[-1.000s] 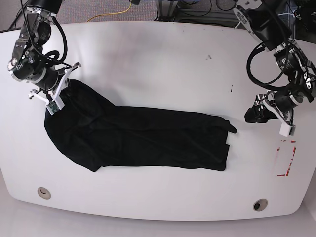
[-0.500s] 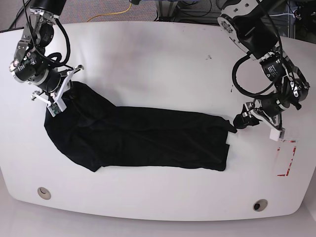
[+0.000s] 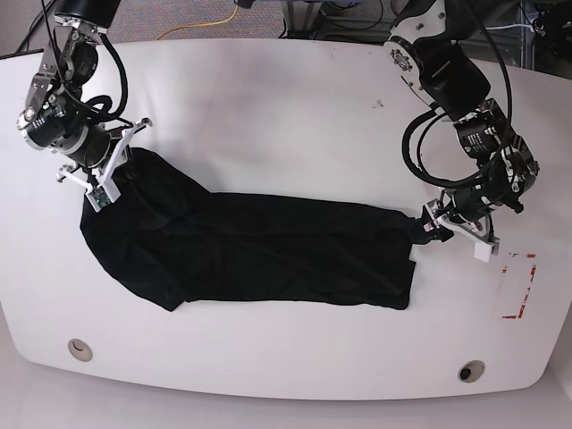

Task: Layout the t-shirt on the table in an organized manner, then fold the t-shirt properly
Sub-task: 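Lay the shirt down lengthwise between both grippers, then adjust the left gripper's grasp on the shirt's end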

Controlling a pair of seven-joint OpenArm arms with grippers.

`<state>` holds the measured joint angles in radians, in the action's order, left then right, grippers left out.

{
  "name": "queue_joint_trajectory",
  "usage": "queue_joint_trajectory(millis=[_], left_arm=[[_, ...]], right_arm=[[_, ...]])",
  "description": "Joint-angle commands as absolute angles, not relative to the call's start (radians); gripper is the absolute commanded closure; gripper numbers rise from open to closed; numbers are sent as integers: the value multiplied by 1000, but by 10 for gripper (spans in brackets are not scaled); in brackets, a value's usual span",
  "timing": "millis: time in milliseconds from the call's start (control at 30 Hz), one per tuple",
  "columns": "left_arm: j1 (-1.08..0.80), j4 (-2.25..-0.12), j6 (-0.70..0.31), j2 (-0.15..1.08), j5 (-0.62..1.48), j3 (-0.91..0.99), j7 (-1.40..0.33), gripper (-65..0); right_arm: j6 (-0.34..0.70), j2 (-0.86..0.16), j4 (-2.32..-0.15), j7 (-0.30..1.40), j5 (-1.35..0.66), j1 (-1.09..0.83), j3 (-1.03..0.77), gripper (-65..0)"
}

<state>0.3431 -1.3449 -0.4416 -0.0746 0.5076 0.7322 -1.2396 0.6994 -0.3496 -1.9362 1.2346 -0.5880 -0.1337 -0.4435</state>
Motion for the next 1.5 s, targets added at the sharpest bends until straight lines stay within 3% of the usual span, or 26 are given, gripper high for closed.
queue_joint_trajectory(millis=[0,400,667,833,1200,1467], left_arm=[[392,-1360,-444,-84,496,728,-1218,-297],[441,-1323,-441,-97,381,679,-1202,-296],[443,-1268,-343,-97,364,654,-1147,-296],[441,-1265,-335,-97,363,654,-1150,-294],[421,-1431,-348,-88,366,664,-1280,-294],[380,-1495,-460,-54,366,665,-1353,-294]], right_arm=[[698,-366,-1952,1216,-601,-120,-449,-6],[698,-366,-1952,1216,-601,-119,-449,-6],[698,-366,-1952,1216,-601,-108,-449,-6],[698,-366,-1952,1216,-601,-104,-449,-6],[698,-366,-1952,1218,-601,-99,-449,-6],[698,-366,-1952,1218,-602,-99,-449,-6]])
